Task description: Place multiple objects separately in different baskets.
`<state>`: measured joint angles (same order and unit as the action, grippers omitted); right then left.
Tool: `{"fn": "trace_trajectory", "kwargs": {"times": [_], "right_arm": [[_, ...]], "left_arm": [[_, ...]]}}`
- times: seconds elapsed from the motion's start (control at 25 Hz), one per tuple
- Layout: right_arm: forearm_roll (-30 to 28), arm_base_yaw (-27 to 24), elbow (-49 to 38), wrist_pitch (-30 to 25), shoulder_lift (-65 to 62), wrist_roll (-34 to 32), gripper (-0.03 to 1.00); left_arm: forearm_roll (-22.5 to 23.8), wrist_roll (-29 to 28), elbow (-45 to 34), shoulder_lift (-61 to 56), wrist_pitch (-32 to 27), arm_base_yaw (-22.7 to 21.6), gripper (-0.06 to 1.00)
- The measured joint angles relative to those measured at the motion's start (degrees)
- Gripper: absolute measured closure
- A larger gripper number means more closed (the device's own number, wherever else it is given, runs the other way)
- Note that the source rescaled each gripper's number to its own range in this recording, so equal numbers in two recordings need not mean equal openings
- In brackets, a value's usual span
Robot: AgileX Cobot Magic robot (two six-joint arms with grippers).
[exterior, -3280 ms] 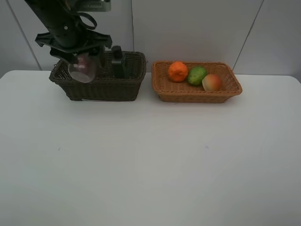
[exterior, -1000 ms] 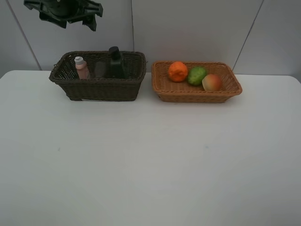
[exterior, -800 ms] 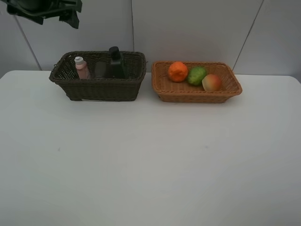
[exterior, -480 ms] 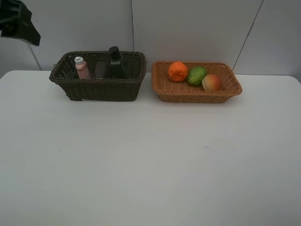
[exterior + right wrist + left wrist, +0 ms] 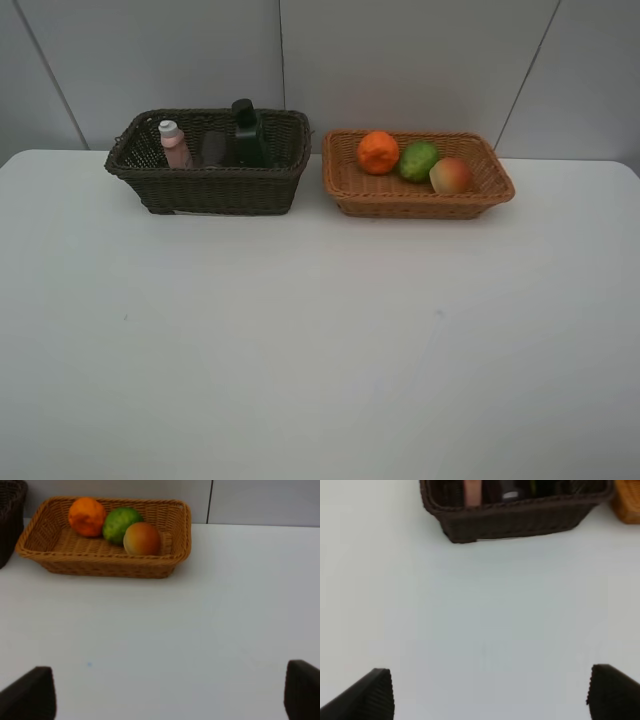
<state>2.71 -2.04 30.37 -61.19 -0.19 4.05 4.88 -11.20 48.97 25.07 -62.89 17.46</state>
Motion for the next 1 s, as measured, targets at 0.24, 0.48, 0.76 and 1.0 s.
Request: {"fn": "trace_trajectory", "kwargs": {"times": [0.24, 0.48, 0.76, 1.0], "right_arm": [[0.00, 0.00, 0.00, 0.00, 0.00, 0.00, -0.03], [0.00, 0.00, 0.00, 0.00, 0.00, 0.00, -0.03], [0.00, 0.00, 0.00, 0.00, 0.00, 0.00, -0.03], [0.00, 0.00, 0.00, 0.00, 0.00, 0.00, -0.03]], "left_arm": [[-3.54, 1.51, -2.11, -15.88, -4.86, 0.00, -0.05], [-3.54, 3.14, -7.03, -24.94, -5.77, 0.00, -0.05], [-3.52, 9.97, -17.40, -25.54, -0.50, 0.00, -0.05], [-3.47, 9.69, -20.03, -25.54, 1.75, 0.00, -0.05]]}}
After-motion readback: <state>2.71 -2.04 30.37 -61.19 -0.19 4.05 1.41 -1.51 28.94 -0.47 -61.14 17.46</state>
